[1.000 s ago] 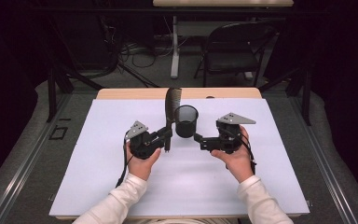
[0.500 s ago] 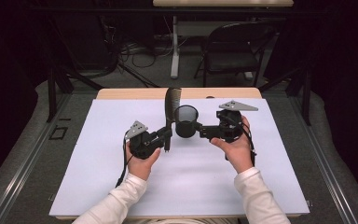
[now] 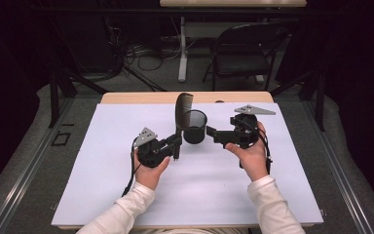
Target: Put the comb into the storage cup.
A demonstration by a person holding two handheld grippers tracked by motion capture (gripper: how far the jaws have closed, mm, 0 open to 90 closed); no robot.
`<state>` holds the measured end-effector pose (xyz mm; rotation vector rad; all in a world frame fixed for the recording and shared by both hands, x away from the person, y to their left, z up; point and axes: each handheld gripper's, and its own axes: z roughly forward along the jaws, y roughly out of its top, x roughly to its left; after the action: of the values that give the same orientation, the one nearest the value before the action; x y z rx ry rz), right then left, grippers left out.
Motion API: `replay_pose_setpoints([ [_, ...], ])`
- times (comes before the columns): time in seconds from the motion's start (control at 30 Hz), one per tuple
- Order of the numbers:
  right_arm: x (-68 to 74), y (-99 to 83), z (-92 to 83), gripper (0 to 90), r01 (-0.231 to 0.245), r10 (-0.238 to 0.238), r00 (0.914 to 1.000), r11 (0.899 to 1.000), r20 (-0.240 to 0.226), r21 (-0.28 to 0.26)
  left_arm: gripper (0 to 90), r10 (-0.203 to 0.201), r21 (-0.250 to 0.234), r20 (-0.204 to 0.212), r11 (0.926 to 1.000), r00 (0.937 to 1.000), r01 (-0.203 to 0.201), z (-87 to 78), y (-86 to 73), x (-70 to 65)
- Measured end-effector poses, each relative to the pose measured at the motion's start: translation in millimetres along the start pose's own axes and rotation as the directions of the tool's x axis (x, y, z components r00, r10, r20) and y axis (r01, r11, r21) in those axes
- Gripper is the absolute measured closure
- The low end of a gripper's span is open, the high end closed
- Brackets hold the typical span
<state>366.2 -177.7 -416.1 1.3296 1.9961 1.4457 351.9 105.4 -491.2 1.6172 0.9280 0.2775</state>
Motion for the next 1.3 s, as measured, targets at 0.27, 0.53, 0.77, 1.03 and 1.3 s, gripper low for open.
replay_pose_setpoints([
  [0.27, 1.6, -0.1, 0.8, 1.0, -0.016, 0.016, 0.9989, 1.0, -0.043, 0.013, 72.6, 0.007, 0.014, 0.004, 0.9999, 1.0, -0.007, 2.0, -2.4, -1.8],
  [0.53, 4.2, 0.1, 1.1, 2.2, -0.026, 0.028, 0.9957, 0.999, -0.088, 0.028, 72.5, 0.013, 0.024, 0.014, 0.9996, 0.9998, -0.013, 4.4, -4.9, -4.9],
  [0.77, 7.1, 1.3, -0.2, 6.4, -0.047, 0.051, 0.9873, 0.998, -0.15, 0.031, 72.6, 0.026, 0.041, 0.027, 0.9988, 0.9993, -0.027, 7.6, -8.7, -10.7],
  [1.03, 5.7, 1.8, -1.2, 11.7, -0.077, 0.082, 0.9789, 0.997, -0.187, 0.032, 72.6, 0.048, 0.056, 0.051, 0.9971, 0.9975, -0.051, 10.6, -12.6, -19.4],
  [1.3, 5.4, 2.3, -3.8, 17.1, -0.085, 0.084, 0.9775, 0.996, -0.194, 0.001, 72.6, 0.068, 0.075, 0.063, 0.9946, 0.9957, -0.073, 13.3, -16.7, -25.1],
])
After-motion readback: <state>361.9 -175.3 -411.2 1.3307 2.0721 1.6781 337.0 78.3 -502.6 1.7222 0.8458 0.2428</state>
